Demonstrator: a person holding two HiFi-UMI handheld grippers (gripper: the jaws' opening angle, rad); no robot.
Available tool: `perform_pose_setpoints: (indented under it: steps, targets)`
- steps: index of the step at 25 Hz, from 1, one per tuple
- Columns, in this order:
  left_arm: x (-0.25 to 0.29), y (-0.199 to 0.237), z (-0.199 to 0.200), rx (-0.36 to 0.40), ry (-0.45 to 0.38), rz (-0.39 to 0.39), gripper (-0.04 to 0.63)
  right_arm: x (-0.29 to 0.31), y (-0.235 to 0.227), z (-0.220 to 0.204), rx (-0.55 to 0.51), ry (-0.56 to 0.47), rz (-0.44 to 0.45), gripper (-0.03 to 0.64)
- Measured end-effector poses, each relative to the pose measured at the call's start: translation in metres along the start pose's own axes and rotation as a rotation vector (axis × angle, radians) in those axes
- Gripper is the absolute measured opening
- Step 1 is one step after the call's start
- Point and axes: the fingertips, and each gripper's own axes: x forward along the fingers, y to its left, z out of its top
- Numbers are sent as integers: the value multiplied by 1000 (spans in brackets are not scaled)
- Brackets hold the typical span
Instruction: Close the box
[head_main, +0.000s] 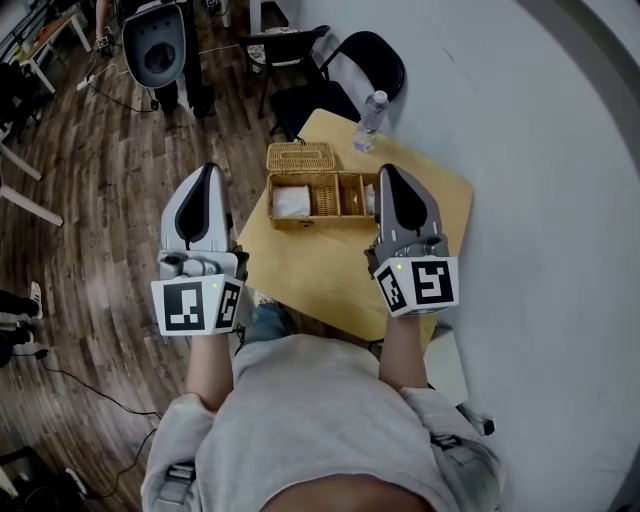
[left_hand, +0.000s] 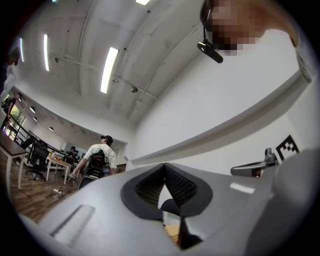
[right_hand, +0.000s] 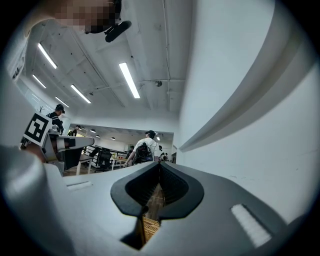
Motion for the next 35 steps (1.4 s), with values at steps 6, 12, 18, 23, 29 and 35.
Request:
perform_pose_setpoints:
  steps: [6, 12, 18, 23, 29, 35]
  targets:
    - [47, 30, -15, -17, 2, -27, 58, 51, -3, -12, 6, 25, -15, 5]
    - [86, 49, -31, -34, 18, -70, 57, 98, -5, -36, 11, 141, -15, 5]
    - [117, 69, -56, -56, 47, -104, 57, 139, -1, -81, 42, 321, 3, 5]
    - [135, 84, -82, -77, 79, -130, 58, 164, 2, -132, 100, 483, 8, 6]
    - [150, 92, -113, -97, 122, -154, 58, 186, -5, -187, 222, 645, 33, 8]
    - [163, 99, -144, -119, 164, -156, 57, 208, -18, -242, 260, 806, 54, 9]
